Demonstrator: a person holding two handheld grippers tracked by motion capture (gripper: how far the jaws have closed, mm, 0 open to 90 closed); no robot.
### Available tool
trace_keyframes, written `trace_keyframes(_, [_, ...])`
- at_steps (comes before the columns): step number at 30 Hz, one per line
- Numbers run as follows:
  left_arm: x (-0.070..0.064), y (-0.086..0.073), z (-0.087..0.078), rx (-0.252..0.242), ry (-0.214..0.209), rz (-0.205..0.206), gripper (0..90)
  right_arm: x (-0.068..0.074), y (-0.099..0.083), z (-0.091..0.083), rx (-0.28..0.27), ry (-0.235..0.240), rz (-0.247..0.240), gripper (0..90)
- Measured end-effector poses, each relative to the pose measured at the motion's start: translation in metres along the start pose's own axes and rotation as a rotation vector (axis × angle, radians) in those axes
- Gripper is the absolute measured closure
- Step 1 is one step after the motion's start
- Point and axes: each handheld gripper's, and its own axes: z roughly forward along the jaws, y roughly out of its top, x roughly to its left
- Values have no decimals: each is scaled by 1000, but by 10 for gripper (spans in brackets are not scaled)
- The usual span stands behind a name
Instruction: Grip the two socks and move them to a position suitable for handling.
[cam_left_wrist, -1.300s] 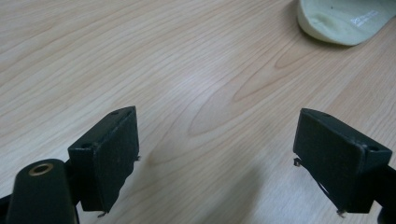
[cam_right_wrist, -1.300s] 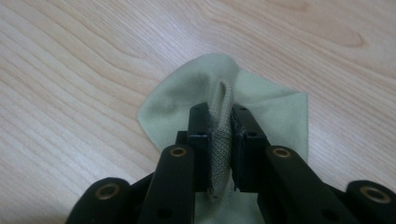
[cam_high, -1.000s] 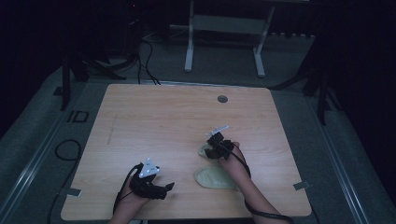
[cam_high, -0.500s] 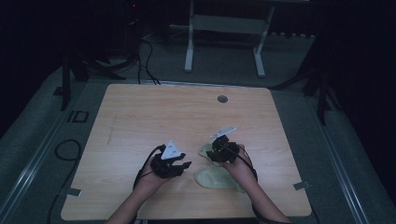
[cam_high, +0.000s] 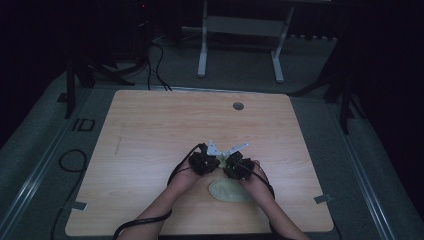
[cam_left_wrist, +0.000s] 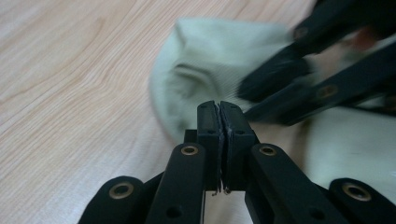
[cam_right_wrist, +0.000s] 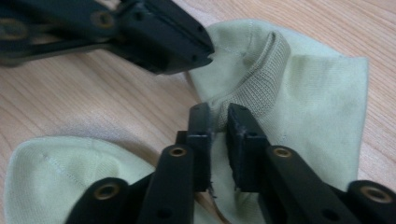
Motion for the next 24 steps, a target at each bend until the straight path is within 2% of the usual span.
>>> trace_keyframes(4, [6, 0, 8, 28, 13, -8, 887, -2, -1, 0, -6, 17, 11, 857])
trace_keyframes(8, [6, 1, 12, 31, 15, -8, 890, -2, 0, 0, -1, 20, 7, 862])
trace_keyframes(9, [5, 2, 13, 24, 16, -19, 891, -3, 0, 0, -1, 23, 10, 862])
trace_keyframes(11, [6, 3, 13, 51, 21, 9, 891, -2, 0, 0, 0, 22, 11, 863])
trace_keyframes(13, [6, 4, 13, 56, 22, 16, 892, -2, 1, 1, 1, 19, 12, 864])
trace_keyframes(14, [6, 4, 13, 44, 23, -2, 892, -2, 1, 0, 3, 19, 13, 865])
trace_keyframes(19, [4, 4, 14, 51, 36, 10, 894, -9, -1, -13, -33, 24, 40, 867])
trace_keyframes(24, [4, 5, 14, 53, 36, 13, 894, -27, -3, -35, -84, 9, 79, 867])
